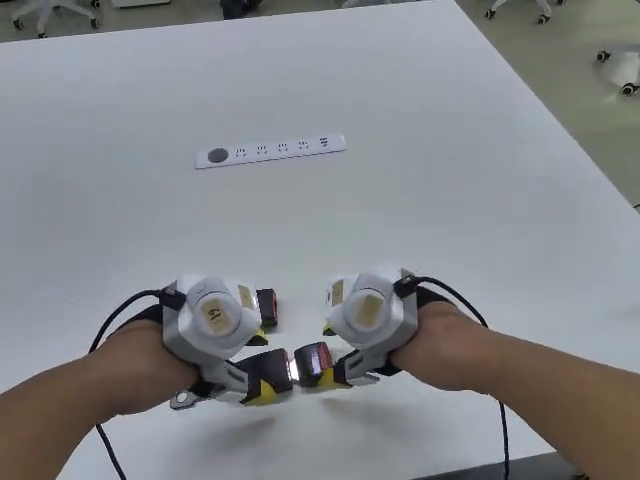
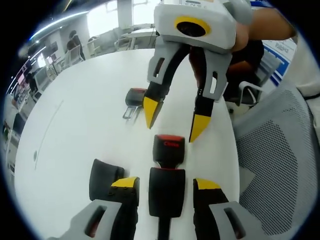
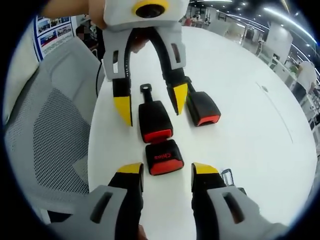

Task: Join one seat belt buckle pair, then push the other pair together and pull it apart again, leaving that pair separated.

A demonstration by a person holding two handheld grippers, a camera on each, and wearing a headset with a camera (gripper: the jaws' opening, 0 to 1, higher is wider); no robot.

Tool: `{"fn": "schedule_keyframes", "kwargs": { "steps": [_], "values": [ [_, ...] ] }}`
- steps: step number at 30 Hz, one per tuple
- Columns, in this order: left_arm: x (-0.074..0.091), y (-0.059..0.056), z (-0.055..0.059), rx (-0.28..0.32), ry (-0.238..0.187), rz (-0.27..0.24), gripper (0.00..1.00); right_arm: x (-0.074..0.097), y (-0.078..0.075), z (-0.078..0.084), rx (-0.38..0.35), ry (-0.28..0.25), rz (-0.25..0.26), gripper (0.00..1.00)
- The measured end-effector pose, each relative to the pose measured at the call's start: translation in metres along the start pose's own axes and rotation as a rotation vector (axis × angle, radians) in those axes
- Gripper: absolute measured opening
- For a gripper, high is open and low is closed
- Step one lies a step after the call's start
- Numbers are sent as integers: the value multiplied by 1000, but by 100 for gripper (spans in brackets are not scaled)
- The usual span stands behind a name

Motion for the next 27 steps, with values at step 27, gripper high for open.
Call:
{"fn": "schedule_keyframes", "kwargs": {
  "steps": [27],
  "values": [
    [-3,94,18,27,72,-103,46,18,-97,64,-43,54,17,34]
  ]
}}
Point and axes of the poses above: the centre of the closed fingertips' face, and the gripper's own axes: x roughly backward along the fingers, y roughly to its left, z roughly out of its underside, the point moved 6 cm from there along x, roughly backward along the fingers, and after that the axes turned 14 degrees about y, right-handed, at the moved point
